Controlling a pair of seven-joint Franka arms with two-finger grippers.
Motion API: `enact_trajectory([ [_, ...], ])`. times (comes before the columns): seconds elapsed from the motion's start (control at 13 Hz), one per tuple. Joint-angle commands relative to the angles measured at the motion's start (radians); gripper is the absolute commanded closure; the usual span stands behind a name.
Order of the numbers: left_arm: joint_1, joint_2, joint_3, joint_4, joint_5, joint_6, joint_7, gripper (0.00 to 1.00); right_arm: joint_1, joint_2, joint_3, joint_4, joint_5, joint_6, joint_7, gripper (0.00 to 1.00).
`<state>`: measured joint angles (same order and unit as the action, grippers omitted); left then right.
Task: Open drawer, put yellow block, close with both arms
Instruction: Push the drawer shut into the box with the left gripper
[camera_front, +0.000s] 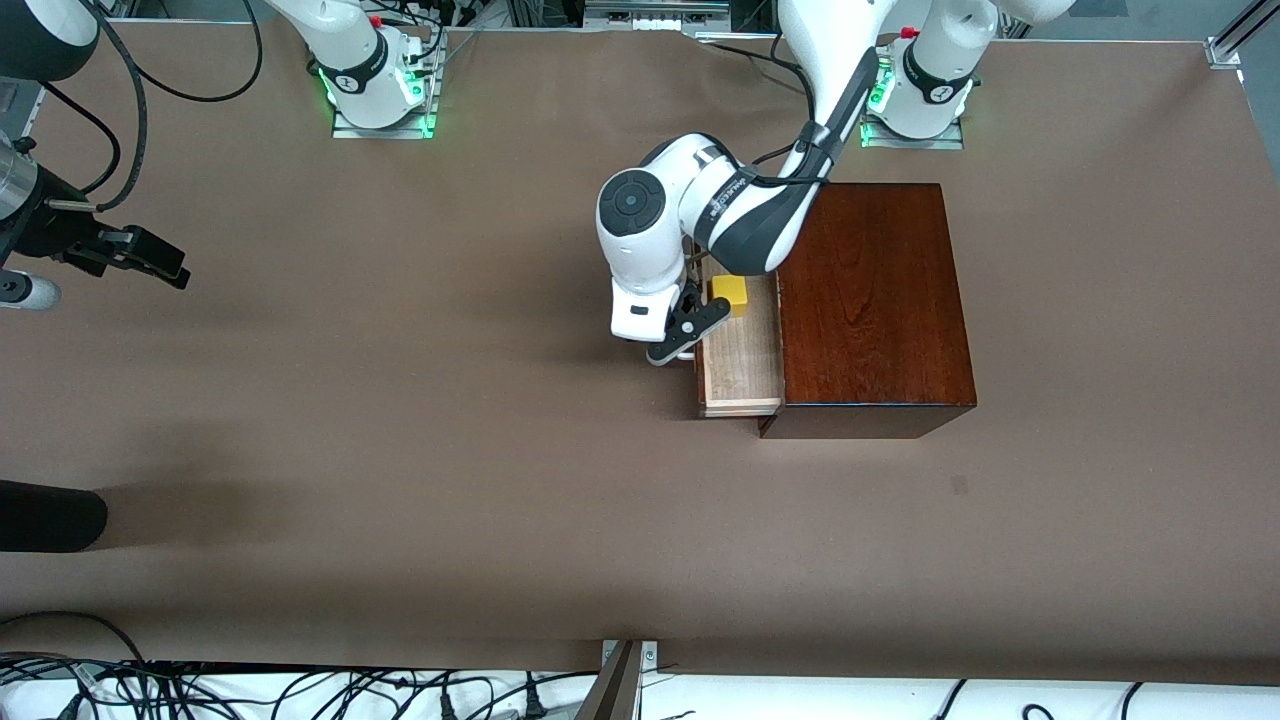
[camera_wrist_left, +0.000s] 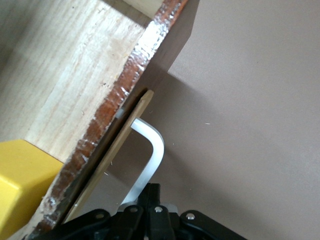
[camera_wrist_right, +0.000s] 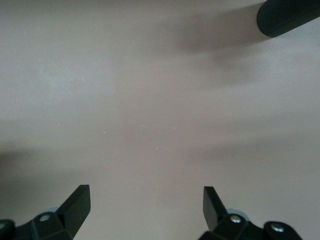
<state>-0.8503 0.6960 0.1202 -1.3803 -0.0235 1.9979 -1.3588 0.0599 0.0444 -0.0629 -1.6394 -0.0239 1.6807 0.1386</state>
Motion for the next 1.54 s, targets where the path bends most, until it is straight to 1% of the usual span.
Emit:
enact_trajectory([
  [0.0,0.054,-0.113,0.010,-0.170,0.005,-0.033,0.090,1.00,-0.002,-0.001,0.000,0.015,-0.001,-0.012,0.006,0.00],
  [0.15,0.076,-0.151,0.010,-0.221,0.014,-0.031,0.121,1.00,-0.002,-0.001,0.000,0.015,-0.001,-0.012,0.006,0.00],
  [0.31,0.097,-0.176,0.010,-0.261,0.055,-0.031,0.142,1.00,-0.002,-0.001,0.000,0.015,-0.001,-0.012,0.006,0.00],
  [0.46,0.114,-0.185,0.010,-0.284,0.065,-0.031,0.161,1.00,-0.002,-0.001,0.000,0.015,-0.001,-0.013,0.006,0.00],
  [0.77,0.117,-0.194,0.009,-0.266,0.051,-0.033,0.168,1.00,-0.002,0.000,0.000,0.015,-0.001,-0.012,0.006,0.00],
  [0.85,0.117,-0.211,0.003,-0.255,0.044,-0.033,0.168,1.00,-0.003,0.000,0.000,0.015,-0.001,-0.012,0.006,0.00],
  [0.92,0.117,-0.234,-0.008,-0.253,0.036,-0.033,0.172,0.98,-0.002,0.000,0.000,0.015,-0.001,-0.012,0.006,0.00],
  [1.0,0.117,-0.249,-0.031,-0.249,-0.001,-0.033,0.191,0.66,-0.002,0.000,0.000,0.015,-0.001,-0.012,0.006,0.00],
  [1.08,0.116,-0.253,-0.052,-0.223,-0.036,-0.030,0.222,0.13,-0.002,0.000,0.000,0.015,-0.001,-0.012,0.006,0.00],
  [1.15,0.111,-0.253,-0.060,-0.206,-0.039,-0.030,0.222,0.00,-0.002,0.000,0.000,0.015,-0.001,-0.012,0.006,0.00],
  [1.31,0.112,-0.282,-0.060,-0.189,-0.042,-0.039,0.228,0.00,-0.002,0.000,0.000,0.016,-0.001,-0.012,0.006,0.00],
  [1.38,0.126,-0.312,-0.060,-0.189,-0.042,-0.065,0.237,0.00,-0.002,0.000,0.000,0.015,-0.001,-0.012,0.007,0.00],
  [1.46,0.161,-0.341,-0.062,-0.187,-0.041,-0.091,0.256,0.00,-0.002,0.000,0.000,0.016,-0.001,-0.012,0.007,0.00],
])
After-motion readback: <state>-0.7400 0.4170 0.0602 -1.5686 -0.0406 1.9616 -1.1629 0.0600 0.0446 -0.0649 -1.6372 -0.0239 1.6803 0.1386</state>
